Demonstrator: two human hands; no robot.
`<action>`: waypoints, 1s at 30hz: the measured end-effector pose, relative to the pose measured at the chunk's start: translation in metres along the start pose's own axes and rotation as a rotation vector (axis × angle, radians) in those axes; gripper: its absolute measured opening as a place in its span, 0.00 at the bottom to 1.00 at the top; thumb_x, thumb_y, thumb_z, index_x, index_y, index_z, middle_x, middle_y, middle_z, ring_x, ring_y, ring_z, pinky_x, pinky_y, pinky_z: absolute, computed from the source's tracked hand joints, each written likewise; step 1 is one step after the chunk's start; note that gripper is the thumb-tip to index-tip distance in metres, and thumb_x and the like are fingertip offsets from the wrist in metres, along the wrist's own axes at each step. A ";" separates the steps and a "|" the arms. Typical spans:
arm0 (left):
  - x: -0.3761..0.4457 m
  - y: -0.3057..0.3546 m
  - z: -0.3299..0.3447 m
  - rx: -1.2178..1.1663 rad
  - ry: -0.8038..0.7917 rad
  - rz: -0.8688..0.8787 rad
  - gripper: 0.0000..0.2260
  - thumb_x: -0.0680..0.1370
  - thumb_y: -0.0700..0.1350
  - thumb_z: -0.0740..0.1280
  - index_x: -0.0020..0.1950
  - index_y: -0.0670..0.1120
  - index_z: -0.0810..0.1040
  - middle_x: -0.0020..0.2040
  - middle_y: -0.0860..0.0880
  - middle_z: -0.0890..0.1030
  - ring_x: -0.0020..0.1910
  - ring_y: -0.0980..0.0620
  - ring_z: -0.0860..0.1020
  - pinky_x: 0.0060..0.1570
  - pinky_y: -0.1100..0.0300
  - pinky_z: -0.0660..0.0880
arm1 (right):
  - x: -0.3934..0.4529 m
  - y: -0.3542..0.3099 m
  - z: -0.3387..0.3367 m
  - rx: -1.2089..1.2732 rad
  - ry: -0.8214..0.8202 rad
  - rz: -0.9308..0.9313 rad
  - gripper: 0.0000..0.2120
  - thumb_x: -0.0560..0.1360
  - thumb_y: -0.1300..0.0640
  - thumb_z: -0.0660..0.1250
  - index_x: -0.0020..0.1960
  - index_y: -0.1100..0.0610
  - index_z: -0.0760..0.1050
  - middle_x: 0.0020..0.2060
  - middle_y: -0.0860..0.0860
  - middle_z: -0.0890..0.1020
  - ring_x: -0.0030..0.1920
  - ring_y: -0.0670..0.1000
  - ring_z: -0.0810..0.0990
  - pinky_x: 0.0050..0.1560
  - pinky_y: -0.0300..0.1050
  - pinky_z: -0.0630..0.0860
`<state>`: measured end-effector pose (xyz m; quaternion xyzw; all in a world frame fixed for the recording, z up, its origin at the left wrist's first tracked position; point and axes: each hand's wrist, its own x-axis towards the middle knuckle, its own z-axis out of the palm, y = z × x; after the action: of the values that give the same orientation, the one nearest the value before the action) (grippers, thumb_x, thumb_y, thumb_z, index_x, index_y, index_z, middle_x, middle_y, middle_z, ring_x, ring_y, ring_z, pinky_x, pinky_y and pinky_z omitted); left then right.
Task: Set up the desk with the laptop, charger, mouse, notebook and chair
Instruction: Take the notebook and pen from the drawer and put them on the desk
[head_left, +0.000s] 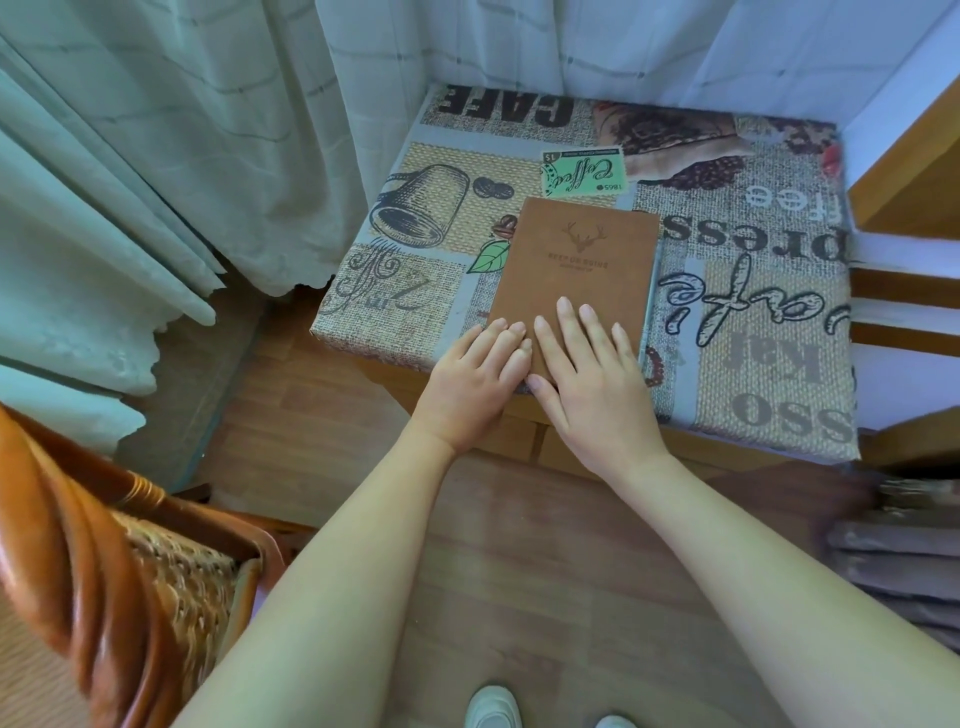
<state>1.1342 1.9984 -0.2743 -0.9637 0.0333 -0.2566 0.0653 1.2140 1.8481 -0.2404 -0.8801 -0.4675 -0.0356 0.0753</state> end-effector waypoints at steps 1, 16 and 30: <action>0.001 0.002 0.000 0.016 -0.003 -0.006 0.12 0.75 0.42 0.64 0.57 0.39 0.70 0.55 0.40 0.81 0.56 0.40 0.79 0.56 0.48 0.76 | 0.000 0.000 0.000 -0.001 0.000 0.000 0.27 0.79 0.45 0.51 0.72 0.58 0.64 0.72 0.60 0.65 0.71 0.61 0.64 0.68 0.62 0.63; 0.039 -0.016 -0.046 -0.240 -0.193 -0.319 0.24 0.74 0.66 0.61 0.54 0.46 0.74 0.55 0.49 0.75 0.54 0.47 0.72 0.55 0.53 0.68 | -0.001 0.041 -0.032 0.540 0.304 0.319 0.22 0.76 0.55 0.63 0.69 0.50 0.66 0.66 0.51 0.71 0.65 0.51 0.70 0.61 0.48 0.70; 0.093 -0.030 -0.042 -1.098 -0.368 -1.266 0.46 0.65 0.35 0.78 0.76 0.47 0.56 0.62 0.46 0.76 0.59 0.51 0.74 0.64 0.50 0.71 | 0.054 0.069 -0.049 0.878 0.057 0.959 0.31 0.62 0.57 0.79 0.62 0.60 0.74 0.54 0.52 0.81 0.52 0.53 0.79 0.55 0.46 0.75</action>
<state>1.1947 2.0139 -0.1883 -0.7221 -0.4026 -0.0318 -0.5616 1.3016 1.8466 -0.1914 -0.8771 0.0086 0.1729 0.4480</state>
